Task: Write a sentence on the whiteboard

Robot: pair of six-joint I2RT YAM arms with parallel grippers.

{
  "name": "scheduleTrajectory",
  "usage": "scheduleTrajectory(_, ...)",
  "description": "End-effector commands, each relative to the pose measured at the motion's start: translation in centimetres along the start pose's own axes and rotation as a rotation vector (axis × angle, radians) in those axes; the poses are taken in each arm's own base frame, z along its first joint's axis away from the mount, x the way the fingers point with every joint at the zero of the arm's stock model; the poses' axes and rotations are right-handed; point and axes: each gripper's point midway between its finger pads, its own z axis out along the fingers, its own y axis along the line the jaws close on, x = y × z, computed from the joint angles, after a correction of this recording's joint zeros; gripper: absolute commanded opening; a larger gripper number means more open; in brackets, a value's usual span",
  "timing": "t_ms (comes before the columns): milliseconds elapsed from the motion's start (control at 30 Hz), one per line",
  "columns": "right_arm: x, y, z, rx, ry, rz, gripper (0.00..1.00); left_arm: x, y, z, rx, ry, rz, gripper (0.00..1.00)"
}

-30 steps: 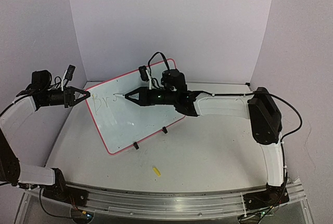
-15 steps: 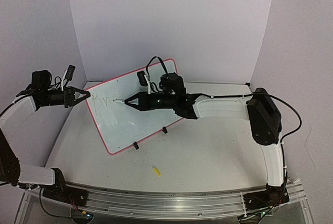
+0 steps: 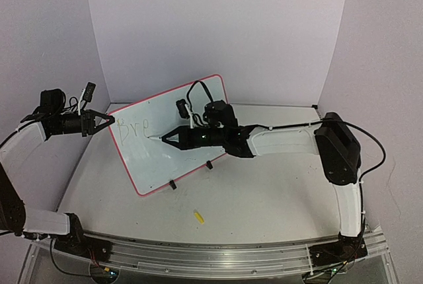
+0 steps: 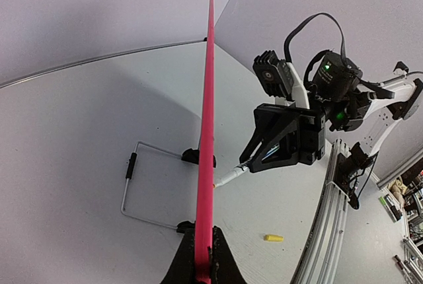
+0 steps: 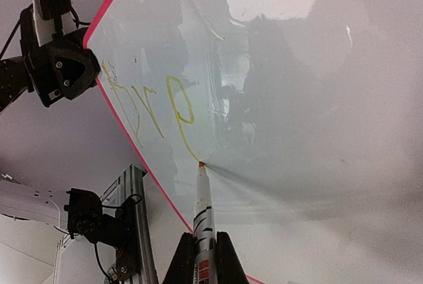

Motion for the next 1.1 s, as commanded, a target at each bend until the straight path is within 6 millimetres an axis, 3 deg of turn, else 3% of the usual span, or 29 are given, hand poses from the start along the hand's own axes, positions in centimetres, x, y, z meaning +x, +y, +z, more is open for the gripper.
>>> scheduleTrajectory(0, -4.2, 0.3, -2.0, 0.075, -0.148, -0.031, 0.00, 1.0, -0.8, 0.5, 0.031, 0.041, -0.043, 0.00)
scheduleTrajectory(267, -5.5, 2.6, -3.3, 0.002, -0.187, -0.048, 0.00, 1.0, -0.8, 0.5, 0.029, 0.041, -0.043, 0.00)
scheduleTrajectory(567, -6.0, 2.0, -3.6, -0.011, -0.188, -0.045, 0.00, 1.0, -0.8, 0.5, 0.031, 0.042, -0.043, 0.00)
scheduleTrajectory(733, -6.4, 2.4, -3.2, -0.051, -0.183, -0.048, 0.00, 1.0, -0.8, 0.6, 0.030, 0.043, -0.043, 0.00)
scheduleTrajectory(1067, -7.1, 1.4, -2.5, -0.046, -0.199, -0.024, 0.00, 1.0, -0.8, 0.6, 0.029, 0.044, -0.044, 0.00)
